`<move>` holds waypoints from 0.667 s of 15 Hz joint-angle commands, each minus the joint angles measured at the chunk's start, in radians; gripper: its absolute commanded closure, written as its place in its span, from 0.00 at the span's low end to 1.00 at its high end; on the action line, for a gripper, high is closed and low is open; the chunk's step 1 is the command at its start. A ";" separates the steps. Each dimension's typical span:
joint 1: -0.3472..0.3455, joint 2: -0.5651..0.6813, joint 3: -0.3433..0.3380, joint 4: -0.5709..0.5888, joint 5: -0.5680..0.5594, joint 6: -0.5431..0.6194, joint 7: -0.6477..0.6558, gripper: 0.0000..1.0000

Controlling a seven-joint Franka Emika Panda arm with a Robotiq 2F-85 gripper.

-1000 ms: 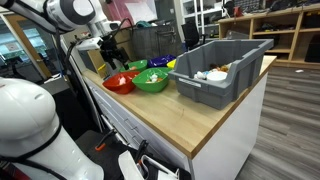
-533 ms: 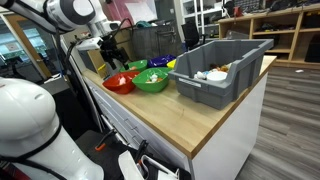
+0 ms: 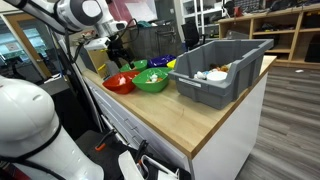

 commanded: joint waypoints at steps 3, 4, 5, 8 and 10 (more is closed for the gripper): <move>-0.043 0.224 -0.015 0.171 -0.032 0.013 0.049 0.00; -0.042 0.258 -0.016 0.195 -0.027 0.008 0.063 0.00; -0.035 0.293 -0.016 0.219 -0.019 0.008 0.075 0.00; -0.010 0.394 -0.008 0.296 -0.020 0.021 0.123 0.00; 0.002 0.454 -0.009 0.349 -0.033 0.029 0.155 0.00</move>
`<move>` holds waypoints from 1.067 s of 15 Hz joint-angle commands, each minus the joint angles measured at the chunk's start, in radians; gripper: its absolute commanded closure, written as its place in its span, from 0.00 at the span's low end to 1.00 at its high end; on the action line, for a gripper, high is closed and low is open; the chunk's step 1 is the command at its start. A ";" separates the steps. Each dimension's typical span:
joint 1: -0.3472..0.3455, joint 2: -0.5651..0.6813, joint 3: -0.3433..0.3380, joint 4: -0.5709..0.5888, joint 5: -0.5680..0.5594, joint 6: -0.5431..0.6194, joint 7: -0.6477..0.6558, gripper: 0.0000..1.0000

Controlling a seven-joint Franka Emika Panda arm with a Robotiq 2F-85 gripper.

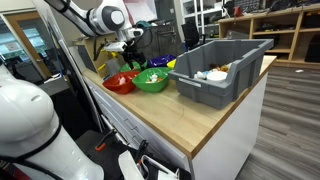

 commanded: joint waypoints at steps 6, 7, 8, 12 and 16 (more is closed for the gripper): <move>0.044 0.206 -0.032 0.242 -0.031 0.002 0.131 0.00; 0.045 0.217 -0.038 0.260 -0.030 0.002 0.133 0.00; 0.046 0.226 -0.044 0.277 -0.031 0.004 0.141 0.00; 0.050 0.252 -0.080 0.346 -0.059 0.008 0.210 0.00; 0.046 0.266 -0.130 0.430 -0.134 -0.020 0.285 0.00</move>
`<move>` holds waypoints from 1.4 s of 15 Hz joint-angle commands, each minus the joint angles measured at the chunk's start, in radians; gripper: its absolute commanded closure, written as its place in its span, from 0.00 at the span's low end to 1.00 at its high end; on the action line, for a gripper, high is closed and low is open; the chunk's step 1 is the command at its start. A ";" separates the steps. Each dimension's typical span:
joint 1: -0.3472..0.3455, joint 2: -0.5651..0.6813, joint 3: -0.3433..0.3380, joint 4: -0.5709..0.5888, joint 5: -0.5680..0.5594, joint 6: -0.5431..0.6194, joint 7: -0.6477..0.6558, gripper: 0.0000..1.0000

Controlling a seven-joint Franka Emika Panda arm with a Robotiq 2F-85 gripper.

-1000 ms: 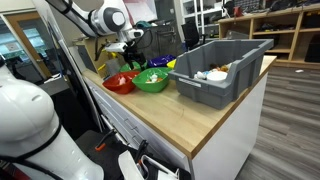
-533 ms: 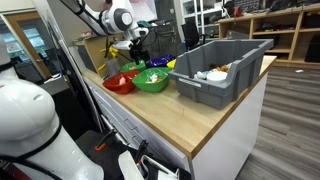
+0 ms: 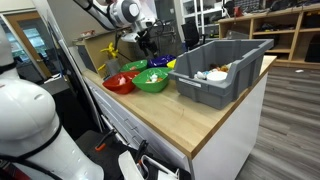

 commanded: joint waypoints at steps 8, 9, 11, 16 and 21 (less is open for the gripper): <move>-0.012 0.059 -0.140 0.221 -0.184 -0.062 0.190 0.00; -0.015 0.064 -0.151 0.236 -0.196 -0.067 0.204 0.00; -0.024 0.072 -0.171 0.266 -0.212 -0.083 0.231 0.00; -0.045 0.075 -0.210 0.332 -0.250 -0.149 0.270 0.00; -0.074 0.061 -0.232 0.374 -0.270 -0.256 0.274 0.00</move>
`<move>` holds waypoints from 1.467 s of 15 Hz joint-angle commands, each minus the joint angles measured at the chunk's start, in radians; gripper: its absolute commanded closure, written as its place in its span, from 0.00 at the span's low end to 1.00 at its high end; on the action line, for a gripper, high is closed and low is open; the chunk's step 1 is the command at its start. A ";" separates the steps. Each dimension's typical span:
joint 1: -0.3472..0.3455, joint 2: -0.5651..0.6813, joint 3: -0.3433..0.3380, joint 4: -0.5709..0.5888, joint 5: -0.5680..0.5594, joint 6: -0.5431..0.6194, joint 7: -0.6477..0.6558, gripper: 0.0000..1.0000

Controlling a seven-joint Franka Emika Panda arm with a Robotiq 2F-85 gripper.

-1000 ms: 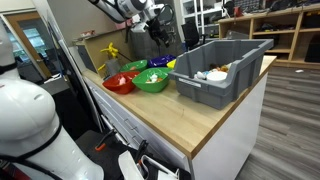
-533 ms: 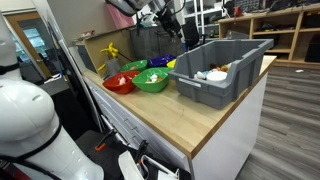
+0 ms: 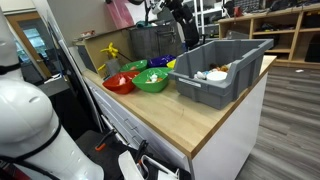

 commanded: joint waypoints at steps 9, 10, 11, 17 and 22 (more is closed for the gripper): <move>-0.084 -0.020 -0.047 -0.002 -0.057 -0.155 0.034 0.00; -0.090 -0.022 -0.044 -0.012 -0.051 -0.159 0.028 0.00; -0.095 -0.025 -0.043 -0.026 -0.044 -0.161 0.022 0.00; -0.114 -0.052 -0.042 -0.118 -0.016 -0.188 0.003 0.00; -0.131 -0.098 -0.038 -0.198 0.082 -0.203 -0.069 0.21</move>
